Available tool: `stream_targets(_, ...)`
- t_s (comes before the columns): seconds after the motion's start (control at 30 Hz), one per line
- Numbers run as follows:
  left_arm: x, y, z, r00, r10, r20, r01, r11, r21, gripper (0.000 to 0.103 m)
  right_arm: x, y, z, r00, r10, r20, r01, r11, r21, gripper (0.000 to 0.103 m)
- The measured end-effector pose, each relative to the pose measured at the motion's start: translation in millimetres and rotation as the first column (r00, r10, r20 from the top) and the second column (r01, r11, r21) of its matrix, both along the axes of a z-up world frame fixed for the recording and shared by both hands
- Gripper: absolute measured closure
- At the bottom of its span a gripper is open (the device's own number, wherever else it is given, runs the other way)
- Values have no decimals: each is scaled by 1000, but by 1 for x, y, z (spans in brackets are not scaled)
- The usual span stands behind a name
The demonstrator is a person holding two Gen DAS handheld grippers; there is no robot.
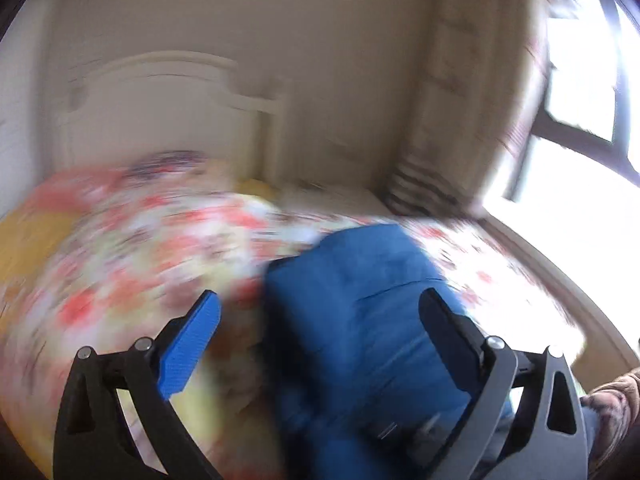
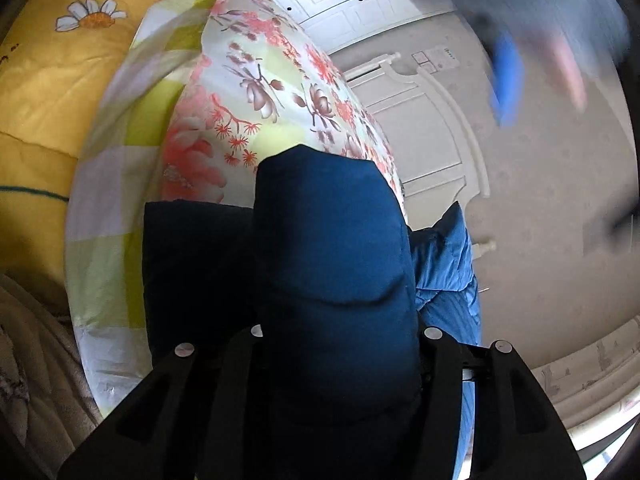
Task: Fold large clothes
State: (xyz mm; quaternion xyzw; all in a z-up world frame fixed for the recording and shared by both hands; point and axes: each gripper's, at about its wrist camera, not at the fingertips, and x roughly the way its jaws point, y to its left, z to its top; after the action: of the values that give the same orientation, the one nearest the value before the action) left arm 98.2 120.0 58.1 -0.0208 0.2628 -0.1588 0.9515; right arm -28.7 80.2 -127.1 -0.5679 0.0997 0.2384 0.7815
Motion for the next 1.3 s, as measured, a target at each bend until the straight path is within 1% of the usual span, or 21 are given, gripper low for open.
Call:
stream_targets(0.07, 40, -38, -2, 992, -108, -68, 114, 990, 84, 4, 4, -1, 3, 1000, 2, -1, -2, 1000, 21, 50)
stream_targets(0.1, 63, -54, -9, 989, -110, -99, 123, 981, 147, 4, 0, -3, 2, 1000, 4, 10, -4, 1000, 21, 50)
stream_targets(0.13, 80, -61, -18, 984, -107, -143, 131, 976, 171, 4, -2, -4, 1, 1000, 7, 28, -7, 1000, 20, 50)
stream_targets(0.2, 125, -72, -54, 944, -115, -310, 181, 964, 194, 5, -9, -8, 2, 999, 19, 39, -20, 1000, 21, 49)
stream_targets(0.27, 143, -75, -90, 949, -90, -301, 185, 934, 305, 2, -16, -16, 8, 998, 51, 19, -52, 998, 31, 41)
stream_targets(0.33, 151, -59, -103, 945, -103, -311, 171, 965, 201, 2, -24, -26, 19, 995, 94, -35, -91, 994, 64, 34)
stream_targets(0.43, 149, -39, -113, 964, -2, -264, 57, 978, 201, 2, -34, -59, 52, 961, 184, -205, -138, 966, 216, 33)
stream_targets(0.5, 146, -31, -117, 971, 41, -237, 6, 981, 193, 2, -27, -91, 83, 930, 220, -296, -102, 925, 367, 33)
stream_targets(0.53, 144, -28, -118, 973, 73, -217, -28, 979, 202, 2, -16, -111, 100, 926, 209, -314, -52, 895, 444, 33)
stream_targets(0.63, 144, -19, -119, 974, 111, -198, -68, 975, 211, 2, 35, -156, 131, 938, 111, -329, 106, 810, 576, 38)
stream_targets(0.7, 145, -19, -116, 974, 114, -198, -71, 974, 214, 2, 75, -184, 144, 921, 56, -385, 216, 750, 625, 46)
stream_targets(0.73, 145, -20, -115, 974, 116, -195, -72, 974, 216, 2, 108, -197, 146, 903, 22, -429, 288, 709, 644, 52)
stream_targets(0.8, 144, -20, -116, 975, 122, -188, -80, 973, 218, 2, 151, -213, 146, 871, -34, -490, 389, 658, 646, 62)
stream_targets(0.87, 144, -19, -116, 974, 127, -186, -86, 973, 212, 2, 206, -221, 136, 821, -71, -566, 488, 604, 630, 69)
stream_targets(0.93, 145, -17, -117, 974, 132, -186, -93, 975, 203, 2, 249, -224, 125, 773, -82, -630, 558, 561, 612, 69)
stream_targets(1.0, 144, -15, -119, 973, 136, -184, -99, 975, 197, 2, 278, -213, 107, 721, -65, -690, 592, 574, 565, 69)
stream_targets(1.03, 144, -14, -119, 973, 142, -183, -105, 975, 198, 2, 291, -205, 91, 680, -62, -731, 604, 612, 510, 68)
stream_targets(1.07, 144, -13, -119, 971, 153, -182, -116, 973, 198, 2, 302, -192, 74, 662, -96, -743, 607, 649, 458, 68)
stream_targets(1.1, 145, -11, -120, 969, 166, -182, -130, 972, 194, 2, 310, -180, 62, 662, -123, -739, 599, 679, 424, 68)
stream_targets(1.23, 150, 1, -126, 961, 178, -214, -148, 978, 149, 2, 325, -157, 60, 657, -150, -739, 586, 718, 375, 65)
stream_targets(1.3, 151, 4, -127, 959, 173, -224, -147, 981, 130, 2, 327, -162, 60, 648, -118, -752, 587, 707, 395, 64)
